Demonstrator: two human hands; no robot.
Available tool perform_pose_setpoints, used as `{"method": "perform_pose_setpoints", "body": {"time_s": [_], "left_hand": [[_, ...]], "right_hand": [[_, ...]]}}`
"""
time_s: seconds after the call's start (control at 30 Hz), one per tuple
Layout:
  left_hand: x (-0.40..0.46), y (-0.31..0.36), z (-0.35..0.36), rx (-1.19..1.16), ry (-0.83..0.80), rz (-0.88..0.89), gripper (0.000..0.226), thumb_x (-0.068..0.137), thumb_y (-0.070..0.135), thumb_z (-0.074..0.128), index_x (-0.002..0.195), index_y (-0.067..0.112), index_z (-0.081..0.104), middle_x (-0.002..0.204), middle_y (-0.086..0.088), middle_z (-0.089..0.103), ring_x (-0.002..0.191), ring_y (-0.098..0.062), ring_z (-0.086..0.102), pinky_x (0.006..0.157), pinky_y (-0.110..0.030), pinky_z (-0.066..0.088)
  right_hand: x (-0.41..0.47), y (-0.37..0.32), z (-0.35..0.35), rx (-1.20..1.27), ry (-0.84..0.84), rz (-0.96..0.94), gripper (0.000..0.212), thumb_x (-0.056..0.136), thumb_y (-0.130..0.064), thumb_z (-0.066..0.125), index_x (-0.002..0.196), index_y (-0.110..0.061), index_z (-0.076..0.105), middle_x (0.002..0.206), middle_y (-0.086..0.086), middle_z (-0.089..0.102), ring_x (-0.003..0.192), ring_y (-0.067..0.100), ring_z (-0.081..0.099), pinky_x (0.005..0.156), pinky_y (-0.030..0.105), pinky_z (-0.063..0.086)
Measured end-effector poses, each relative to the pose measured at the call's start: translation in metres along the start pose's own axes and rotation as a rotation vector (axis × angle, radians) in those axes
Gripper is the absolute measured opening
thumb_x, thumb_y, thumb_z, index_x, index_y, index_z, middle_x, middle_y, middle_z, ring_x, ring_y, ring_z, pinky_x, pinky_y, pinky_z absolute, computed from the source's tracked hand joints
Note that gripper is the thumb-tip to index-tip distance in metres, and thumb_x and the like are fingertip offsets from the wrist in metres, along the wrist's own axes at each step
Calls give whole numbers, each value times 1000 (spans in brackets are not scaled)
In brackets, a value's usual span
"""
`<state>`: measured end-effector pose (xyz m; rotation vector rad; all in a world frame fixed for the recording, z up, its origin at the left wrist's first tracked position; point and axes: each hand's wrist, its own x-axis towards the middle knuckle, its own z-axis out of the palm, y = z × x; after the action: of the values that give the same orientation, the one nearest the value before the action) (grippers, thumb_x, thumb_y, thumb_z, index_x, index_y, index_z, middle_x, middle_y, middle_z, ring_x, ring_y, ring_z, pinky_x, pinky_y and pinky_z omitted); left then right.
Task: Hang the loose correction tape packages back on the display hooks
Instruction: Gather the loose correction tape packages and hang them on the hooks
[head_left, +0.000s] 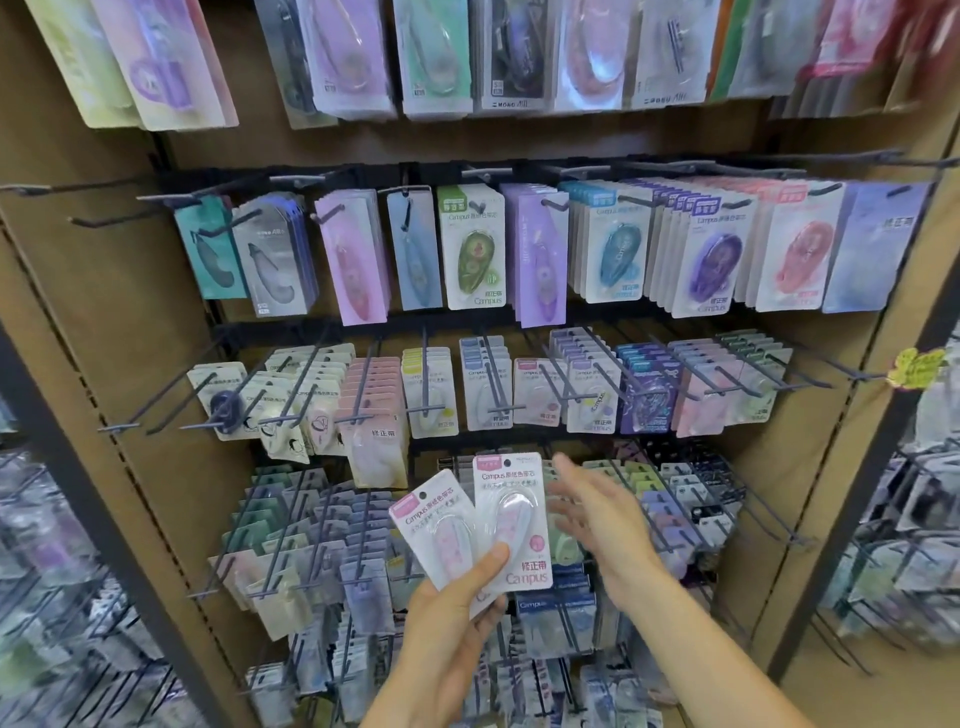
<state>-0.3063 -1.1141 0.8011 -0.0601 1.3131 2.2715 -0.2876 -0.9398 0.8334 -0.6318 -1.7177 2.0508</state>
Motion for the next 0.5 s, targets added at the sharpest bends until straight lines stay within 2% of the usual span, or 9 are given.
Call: {"method": "perform_pose_setpoints", "body": {"time_s": [0.07,0.17,0.27,0.37,0.5], "left_hand": [[2,-5,11,9,-12,-5,48,76,6,86,121,8,70,108,-17,80,86,-26,76,70,-33,57],[3,-9,26,30,-16,12,45,76,11,87,119,8,72,108,-17,80,86,-26,74,71,-34,56],[8,-10,30,30,33,13,37,81,14,86,115,7,73,105,-20,79,90,-31,75,68,-36,55],[12,-11,24,76,60,6,32,85,12,84,115,8,73,102,-19,80,99,-38,75,70,-38,57],[9,-9,18,128,34,11,25,86,7,82,110,8,75,92,-11,81,83,-28,70,67,-37,55]], "right_hand": [[-28,5,-5,-43,-191,-44,35,88,-36,77,118,-18,73,111,2,78,104,21,75,92,41,58],[-31,8,-5,-47,-166,-106,28,91,-15,77,117,-17,71,109,4,79,100,22,76,85,39,62],[-10,2,-6,22,-41,-133,24,92,-16,75,116,-18,71,106,2,80,97,24,77,86,46,61],[13,-7,-10,38,-40,-162,25,94,-18,73,119,-17,71,110,3,79,100,24,76,90,45,60],[29,-9,-11,57,-51,-159,24,94,-18,73,118,-16,72,110,5,79,102,25,75,90,43,59]]}}
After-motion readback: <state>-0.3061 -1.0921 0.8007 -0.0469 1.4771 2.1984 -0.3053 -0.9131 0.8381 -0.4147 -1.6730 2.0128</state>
